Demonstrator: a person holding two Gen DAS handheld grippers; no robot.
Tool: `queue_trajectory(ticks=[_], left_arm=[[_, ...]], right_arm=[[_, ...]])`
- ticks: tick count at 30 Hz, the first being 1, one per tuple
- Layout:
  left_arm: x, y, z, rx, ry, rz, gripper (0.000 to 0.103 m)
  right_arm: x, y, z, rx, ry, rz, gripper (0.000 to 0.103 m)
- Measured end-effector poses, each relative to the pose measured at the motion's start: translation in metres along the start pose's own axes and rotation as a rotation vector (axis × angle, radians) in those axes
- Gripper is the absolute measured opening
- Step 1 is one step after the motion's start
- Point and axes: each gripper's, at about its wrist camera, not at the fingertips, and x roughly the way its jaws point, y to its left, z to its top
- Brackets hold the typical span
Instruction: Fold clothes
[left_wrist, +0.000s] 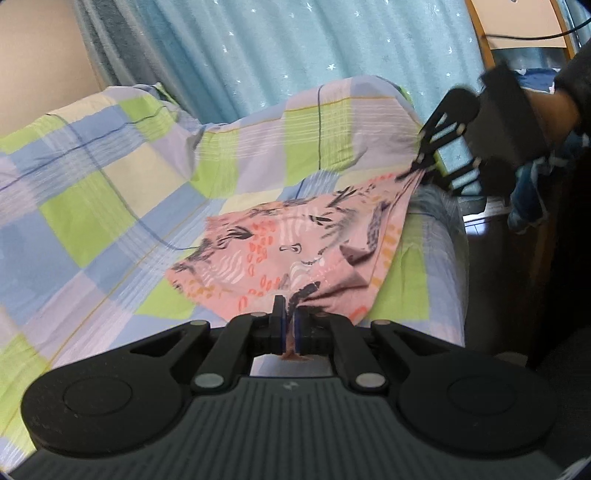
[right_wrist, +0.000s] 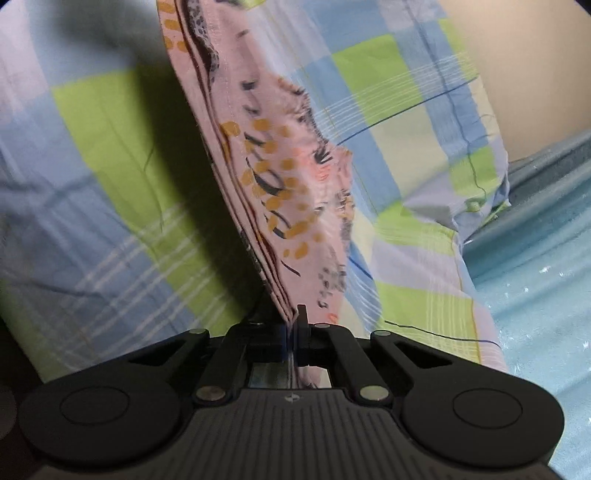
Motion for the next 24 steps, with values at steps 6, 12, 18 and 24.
queue_trajectory(ticks=[6,12,18,24], left_arm=[[-0.075,-0.005,-0.016,0.016,0.038,-0.017,0.003],[-0.085,0.006,-0.026,-0.087,0.085,-0.043,0.003],[-0.022,0.075,-0.013,-0.311,0.096,-0.053,0.003],[0.073,0.127,-0.033,-0.533,0.207,-0.094,0.004]], right_arm=[[-0.095,-0.004,0.023,0.014,-0.09,0.058,0.0],[-0.139,0.008,0.037,-0.05,-0.09,0.268,0.0],[-0.088,-0.048,0.066,-0.037,-0.067,0.269,0.0],[0.035,-0.098,0.081,0.195,0.064,0.462,0.002]])
